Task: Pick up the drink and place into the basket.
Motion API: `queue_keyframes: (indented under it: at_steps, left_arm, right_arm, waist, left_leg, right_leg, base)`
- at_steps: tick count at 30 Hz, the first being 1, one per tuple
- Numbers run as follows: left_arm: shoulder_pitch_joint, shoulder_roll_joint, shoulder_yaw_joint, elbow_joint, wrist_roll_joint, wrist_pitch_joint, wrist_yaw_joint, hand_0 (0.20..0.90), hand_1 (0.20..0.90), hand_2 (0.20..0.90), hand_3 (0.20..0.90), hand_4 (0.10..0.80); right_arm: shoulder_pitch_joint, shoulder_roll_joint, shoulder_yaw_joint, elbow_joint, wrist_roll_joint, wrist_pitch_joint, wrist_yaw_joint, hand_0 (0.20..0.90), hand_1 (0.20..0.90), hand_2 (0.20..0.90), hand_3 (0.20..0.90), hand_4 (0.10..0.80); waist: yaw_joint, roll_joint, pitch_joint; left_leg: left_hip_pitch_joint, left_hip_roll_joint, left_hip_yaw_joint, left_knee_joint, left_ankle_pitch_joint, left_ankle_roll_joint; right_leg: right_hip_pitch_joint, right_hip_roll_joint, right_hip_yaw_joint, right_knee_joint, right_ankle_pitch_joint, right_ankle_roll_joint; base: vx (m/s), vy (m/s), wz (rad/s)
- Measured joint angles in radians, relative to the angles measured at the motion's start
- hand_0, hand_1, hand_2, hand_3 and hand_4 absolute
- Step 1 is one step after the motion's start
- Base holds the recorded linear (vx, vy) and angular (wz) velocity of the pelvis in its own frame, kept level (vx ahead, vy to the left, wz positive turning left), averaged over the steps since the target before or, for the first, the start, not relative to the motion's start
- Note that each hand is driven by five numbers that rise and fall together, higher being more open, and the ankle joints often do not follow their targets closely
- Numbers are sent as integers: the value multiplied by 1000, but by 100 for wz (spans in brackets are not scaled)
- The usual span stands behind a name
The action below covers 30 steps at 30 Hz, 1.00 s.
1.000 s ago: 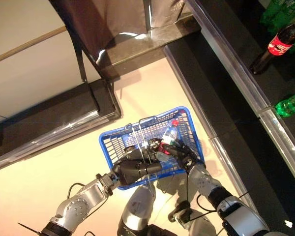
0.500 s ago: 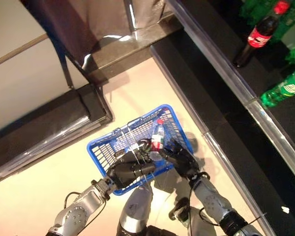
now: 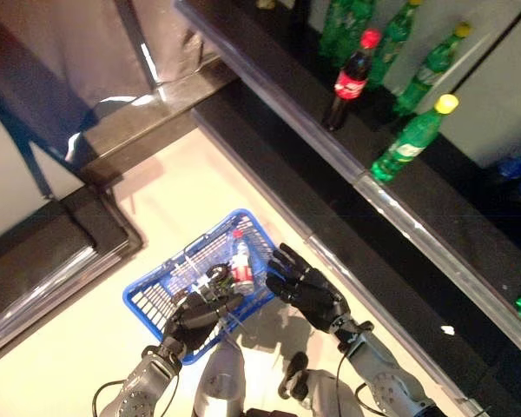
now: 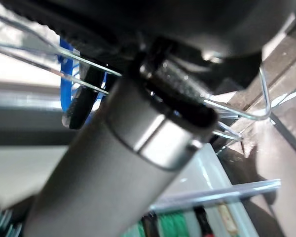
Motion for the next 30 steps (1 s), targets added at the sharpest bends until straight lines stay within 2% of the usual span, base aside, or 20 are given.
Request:
queue_keyframes:
  at_steps: [6, 12, 16, 21, 25, 30]
  left_arm:
    - [23, -110, 45, 179, 42, -43, 119, 300, 300, 300, 200, 100]
    - [-8, -206, 134, 445, 42, -80, 149, 300, 300, 300, 200, 100]
    - [-41, -240, 168, 563, 51, -97, 161, 300, 300, 300, 200, 100]
    - [-108, -274, 186, 750, 91, -111, 177, 300, 300, 300, 200, 100]
    - [-129, -296, 198, 824, 164, -128, 191, 300, 300, 300, 200, 100]
    - [-137, -296, 203, 867, 189, -130, 189, 300, 300, 300, 200, 100]
  right_arm:
    - [93, 28, -83, 93, -1, 7, 14, 900, 900, 900, 900, 800]
    - [114, 80, -165, 357, -88, 6, 2, 900, 900, 900, 900, 800]
    - [125, 104, -174, 520, -160, 4, -52, 900, 900, 900, 900, 800]
    - [83, 158, -205, 864, -296, -15, -176, 900, 900, 900, 900, 800]
    - [91, 160, -213, 984, -422, -28, -229, 900, 900, 900, 900, 800]
    - [61, 161, -215, 1029, -581, -42, -249, 900, 900, 900, 900, 800]
  waist:
    - [-78, -5, -111]
    - [-146, 0, -199]
    - [-168, 7, -243]
    - [-177, 30, -296]
    - [-181, 47, -327]
    - [-178, 50, -356]
  left_leg:
    - [53, 15, 74, -52, 3, 8]
    - [105, 21, 148, -59, -21, 18]
    - [114, 24, 166, -60, -27, 18]
    - [139, 29, 194, -63, -45, 21]
    - [139, 31, 197, -61, -45, 21]
    - [139, 31, 208, -61, -46, 19]
  right_leg:
    - [41, 17, 57, -114, 60, 11]
    - [102, 23, 110, -217, 110, 18]
    - [116, 25, 116, -248, 128, 18]
    - [131, 22, 120, -260, 132, 20]
    - [132, 23, 118, -275, 140, 19]
    - [130, 24, 119, -282, 143, 19]
  base:
    - [14, 30, -34]
    - [12, 30, -30]
    - [20, 8, -13]
    - [35, 5, -15]
    - [21, 9, -8]
    - [3, 5, -3]
